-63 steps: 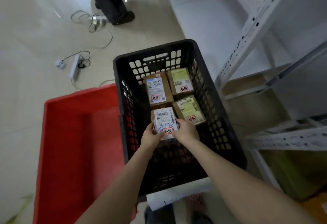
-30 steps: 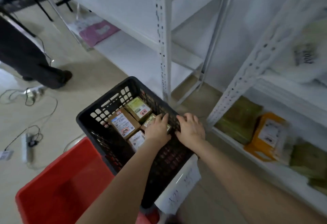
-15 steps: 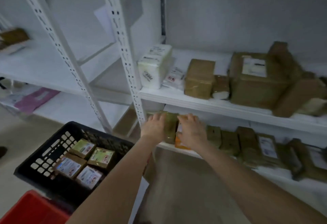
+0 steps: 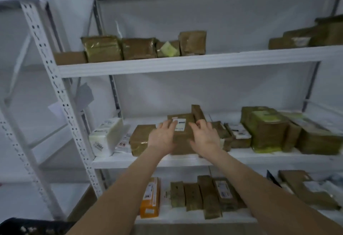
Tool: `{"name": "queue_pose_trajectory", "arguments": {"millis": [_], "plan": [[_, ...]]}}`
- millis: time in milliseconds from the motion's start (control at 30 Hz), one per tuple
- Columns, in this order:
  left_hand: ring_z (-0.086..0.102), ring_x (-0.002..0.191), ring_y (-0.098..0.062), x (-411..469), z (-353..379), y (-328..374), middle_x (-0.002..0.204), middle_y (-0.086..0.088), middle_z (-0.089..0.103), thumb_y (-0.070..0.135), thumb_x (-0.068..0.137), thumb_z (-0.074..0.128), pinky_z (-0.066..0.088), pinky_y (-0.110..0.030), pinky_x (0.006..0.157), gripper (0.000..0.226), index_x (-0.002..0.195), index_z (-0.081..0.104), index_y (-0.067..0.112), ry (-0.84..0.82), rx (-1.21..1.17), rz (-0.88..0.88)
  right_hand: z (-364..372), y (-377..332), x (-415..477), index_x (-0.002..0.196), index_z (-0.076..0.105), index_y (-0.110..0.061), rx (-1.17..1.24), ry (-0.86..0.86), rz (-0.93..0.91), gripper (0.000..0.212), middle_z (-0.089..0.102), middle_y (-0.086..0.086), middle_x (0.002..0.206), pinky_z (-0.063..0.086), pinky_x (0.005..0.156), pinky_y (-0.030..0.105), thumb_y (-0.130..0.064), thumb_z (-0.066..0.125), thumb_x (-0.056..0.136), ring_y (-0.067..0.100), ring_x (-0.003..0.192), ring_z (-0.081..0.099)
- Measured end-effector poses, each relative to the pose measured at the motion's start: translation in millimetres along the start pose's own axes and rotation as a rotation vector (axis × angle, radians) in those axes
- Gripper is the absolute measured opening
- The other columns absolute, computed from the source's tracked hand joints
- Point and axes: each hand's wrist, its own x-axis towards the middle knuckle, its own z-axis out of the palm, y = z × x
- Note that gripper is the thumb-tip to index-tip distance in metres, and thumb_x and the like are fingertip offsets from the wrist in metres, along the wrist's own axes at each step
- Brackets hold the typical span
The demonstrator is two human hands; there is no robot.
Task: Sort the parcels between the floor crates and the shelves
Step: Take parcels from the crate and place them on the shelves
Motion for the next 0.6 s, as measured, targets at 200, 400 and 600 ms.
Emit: {"name": "queue_pose_trajectory", "arguments": {"millis": [200, 400, 600], "plan": [[0.039, 0.13, -0.024, 49, -68, 38, 0.148, -0.002, 0.032, 0.036, 0.086, 0.062, 0.042, -0.039, 0.098, 0.073, 0.146, 0.023, 0.024, 0.219, -0.024, 0.112, -79, 34, 28, 0.139, 0.039, -0.024, 0.009, 0.211, 0.022, 0.05, 0.04, 0.006, 0.135, 0.037, 0.099, 0.039, -0.033, 0.054, 0.091, 0.027, 0.124, 0.039], [0.048, 0.121, -0.026, 111, -137, 45, 0.137, -0.006, 0.045, 0.035, 0.089, 0.056, 0.047, -0.04, 0.089, 0.059, 0.142, 0.035, 0.017, 0.506, -0.095, 0.171, -142, 47, 95, 0.141, 0.038, -0.021, 0.077, 0.392, 0.067, 0.056, 0.04, 0.008, 0.135, 0.04, 0.097, 0.04, -0.035, 0.057, 0.09, 0.027, 0.122, 0.038], [0.045, 0.126, -0.032, 191, -195, 23, 0.139, -0.013, 0.044, 0.037, 0.094, 0.048, 0.043, -0.043, 0.095, 0.058, 0.143, 0.033, 0.009, 0.581, -0.23, 0.039, -182, 47, 190, 0.146, 0.031, -0.016, 0.417, 0.43, 0.154, 0.07, 0.039, 0.009, 0.146, 0.034, 0.106, 0.039, -0.043, 0.059, 0.088, 0.03, 0.133, 0.036]]}}
